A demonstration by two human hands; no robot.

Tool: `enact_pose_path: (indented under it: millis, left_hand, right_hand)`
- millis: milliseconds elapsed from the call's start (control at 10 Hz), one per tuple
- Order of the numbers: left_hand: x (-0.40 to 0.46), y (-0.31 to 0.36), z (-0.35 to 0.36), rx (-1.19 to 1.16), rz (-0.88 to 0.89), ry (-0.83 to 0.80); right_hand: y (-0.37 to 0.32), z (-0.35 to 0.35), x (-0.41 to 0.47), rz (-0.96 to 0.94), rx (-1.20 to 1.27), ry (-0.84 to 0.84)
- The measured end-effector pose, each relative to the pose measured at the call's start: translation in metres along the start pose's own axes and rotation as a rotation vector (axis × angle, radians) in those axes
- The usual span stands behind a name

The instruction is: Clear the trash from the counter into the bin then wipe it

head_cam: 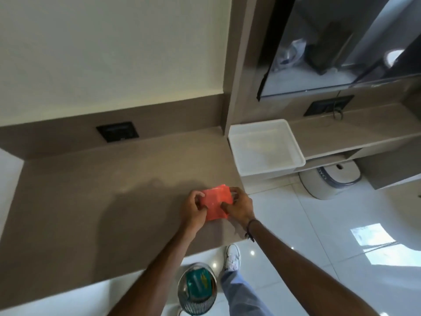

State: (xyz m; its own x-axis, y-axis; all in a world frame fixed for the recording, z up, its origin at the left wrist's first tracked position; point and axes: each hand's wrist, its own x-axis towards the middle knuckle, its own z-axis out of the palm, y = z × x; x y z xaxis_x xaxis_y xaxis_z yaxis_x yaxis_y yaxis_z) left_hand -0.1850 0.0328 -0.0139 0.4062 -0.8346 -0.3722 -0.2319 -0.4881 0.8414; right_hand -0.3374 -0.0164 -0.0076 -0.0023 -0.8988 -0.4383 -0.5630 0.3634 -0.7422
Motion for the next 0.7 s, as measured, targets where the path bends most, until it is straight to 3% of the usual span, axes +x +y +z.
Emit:
enact_pose_path:
  millis: [300, 500, 600, 700]
  left_hand:
    - [0.114, 0.121, 0.132, 0.099, 0.057, -0.218]
    - [0.149, 0.131, 0.163, 0.367, -0.001, -0.343]
    - [0.149, 0.128, 0.161, 0.366, 0.038, -0.298]
    - [0.155, 0.126, 0.138, 0.419, 0.166, -0.089]
  right_hand:
    - [-0.013, -0.128, 0.148, 0.043, 0.035, 0.209]
    - [0.0, -0.137, 0.208, 0.17, 0.012, 0.128]
    - [0.005, -0.134, 0.212, 0.185, -0.013, 0.076]
    - [0.005, -0.139, 0.205, 0.091, -0.023, 0.192]
